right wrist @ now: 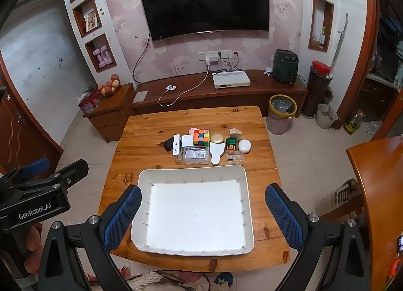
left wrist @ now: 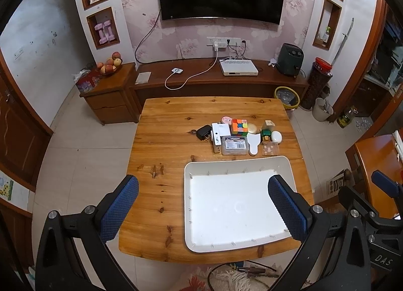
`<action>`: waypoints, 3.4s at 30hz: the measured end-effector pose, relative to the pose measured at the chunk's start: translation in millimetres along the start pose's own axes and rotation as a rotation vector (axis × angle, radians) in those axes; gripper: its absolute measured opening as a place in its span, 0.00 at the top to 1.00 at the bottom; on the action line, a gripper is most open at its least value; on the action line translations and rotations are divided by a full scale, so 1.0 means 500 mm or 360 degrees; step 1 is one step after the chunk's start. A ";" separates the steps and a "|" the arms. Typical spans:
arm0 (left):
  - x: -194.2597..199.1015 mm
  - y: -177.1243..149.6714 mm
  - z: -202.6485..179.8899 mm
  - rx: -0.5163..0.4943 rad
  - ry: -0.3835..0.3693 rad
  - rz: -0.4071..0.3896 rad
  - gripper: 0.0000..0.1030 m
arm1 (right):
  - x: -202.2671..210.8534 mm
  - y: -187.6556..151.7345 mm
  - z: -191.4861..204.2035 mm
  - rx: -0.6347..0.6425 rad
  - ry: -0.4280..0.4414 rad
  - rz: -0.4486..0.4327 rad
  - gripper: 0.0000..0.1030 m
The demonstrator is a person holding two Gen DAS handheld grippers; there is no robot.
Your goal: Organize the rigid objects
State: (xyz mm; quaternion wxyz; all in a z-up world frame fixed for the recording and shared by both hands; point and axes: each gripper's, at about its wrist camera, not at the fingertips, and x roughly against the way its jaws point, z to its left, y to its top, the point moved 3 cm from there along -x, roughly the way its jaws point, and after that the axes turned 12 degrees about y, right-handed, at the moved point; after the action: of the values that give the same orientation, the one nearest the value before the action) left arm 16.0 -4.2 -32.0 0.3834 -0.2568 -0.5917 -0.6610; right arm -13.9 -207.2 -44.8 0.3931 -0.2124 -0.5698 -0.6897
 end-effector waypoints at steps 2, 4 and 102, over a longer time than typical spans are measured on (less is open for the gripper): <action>-0.002 0.005 -0.005 -0.0011 -0.0008 0.0006 0.01 | 0.003 0.004 0.001 0.0001 -0.0009 0.0002 0.04; -0.002 0.005 -0.006 -0.0011 -0.0008 0.0008 0.01 | 0.006 0.007 0.005 0.0000 -0.0020 0.0000 0.04; -0.205 0.169 0.023 -0.0171 -0.0175 0.0120 0.01 | -0.114 0.057 0.021 -0.0289 -0.0172 0.0083 0.12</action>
State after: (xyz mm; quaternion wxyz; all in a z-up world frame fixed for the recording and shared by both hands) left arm 141.9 27.5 -61.8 0.3607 -0.3351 -0.5656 -0.6616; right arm 40.9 -181.2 -66.7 0.3586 -0.2989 -0.5195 -0.7156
